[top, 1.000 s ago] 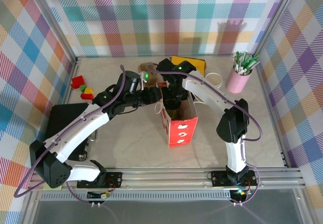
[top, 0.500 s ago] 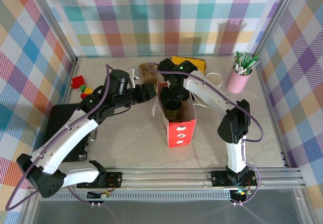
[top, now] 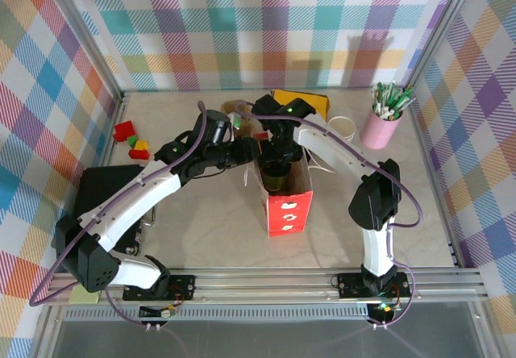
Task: Pack the takeout coffee
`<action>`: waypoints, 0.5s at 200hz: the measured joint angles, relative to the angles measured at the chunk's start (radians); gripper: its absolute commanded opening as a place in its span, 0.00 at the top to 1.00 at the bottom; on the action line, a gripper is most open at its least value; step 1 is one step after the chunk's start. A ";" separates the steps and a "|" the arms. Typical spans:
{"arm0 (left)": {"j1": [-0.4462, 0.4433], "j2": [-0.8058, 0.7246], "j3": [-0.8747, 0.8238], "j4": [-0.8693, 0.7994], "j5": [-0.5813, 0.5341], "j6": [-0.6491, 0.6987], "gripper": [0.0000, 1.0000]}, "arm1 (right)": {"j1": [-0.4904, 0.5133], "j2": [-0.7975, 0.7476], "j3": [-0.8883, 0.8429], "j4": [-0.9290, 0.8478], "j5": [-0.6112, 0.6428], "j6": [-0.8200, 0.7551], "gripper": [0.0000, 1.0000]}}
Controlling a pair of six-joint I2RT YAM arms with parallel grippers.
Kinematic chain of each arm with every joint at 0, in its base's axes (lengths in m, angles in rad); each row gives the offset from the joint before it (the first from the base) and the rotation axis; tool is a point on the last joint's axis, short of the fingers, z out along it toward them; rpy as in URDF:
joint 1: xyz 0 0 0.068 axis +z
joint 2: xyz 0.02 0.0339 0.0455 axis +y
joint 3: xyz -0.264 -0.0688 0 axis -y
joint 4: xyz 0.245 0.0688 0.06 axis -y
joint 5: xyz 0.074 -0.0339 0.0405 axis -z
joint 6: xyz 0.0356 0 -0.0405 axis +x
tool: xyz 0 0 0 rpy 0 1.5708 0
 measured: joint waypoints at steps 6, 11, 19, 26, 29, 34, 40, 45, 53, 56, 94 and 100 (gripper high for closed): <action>0.000 0.000 -0.004 0.000 0.000 0.000 0.76 | 0.000 -0.002 -0.004 0.002 0.000 0.000 0.40; 0.000 0.000 -0.007 0.000 -0.001 -0.003 0.78 | 0.000 -0.002 -0.006 0.003 0.000 0.000 0.40; 0.000 0.000 -0.008 -0.002 -0.001 0.002 0.81 | 0.000 -0.003 -0.009 0.004 0.001 0.000 0.40; 0.000 0.000 -0.008 -0.003 -0.004 0.002 0.84 | 0.000 -0.005 -0.014 0.009 0.003 0.000 0.40; 0.000 0.000 -0.008 -0.003 -0.005 0.003 0.86 | 0.000 -0.006 -0.017 0.010 0.004 0.000 0.40; 0.000 0.000 -0.008 -0.005 -0.008 0.007 0.88 | 0.000 -0.007 -0.021 0.013 0.005 0.000 0.39; 0.000 0.000 -0.008 -0.007 -0.011 0.008 0.90 | 0.000 -0.008 -0.026 0.017 0.007 0.000 0.40; 0.000 0.000 -0.008 -0.010 -0.013 0.008 0.91 | -0.001 -0.010 -0.032 0.021 0.008 0.000 0.40; 0.000 0.000 -0.008 -0.014 -0.019 0.014 0.93 | -0.003 -0.013 -0.042 0.025 0.008 0.000 0.40; 0.000 0.000 -0.008 -0.015 -0.020 0.014 0.94 | -0.003 -0.014 -0.045 0.027 0.008 0.000 0.40; 0.000 0.000 -0.008 -0.015 -0.031 0.021 0.96 | -0.006 -0.019 -0.076 0.061 0.007 0.001 0.40; 0.000 0.000 -0.008 -0.015 -0.031 0.021 0.96 | -0.006 -0.019 -0.083 0.067 0.007 0.002 0.40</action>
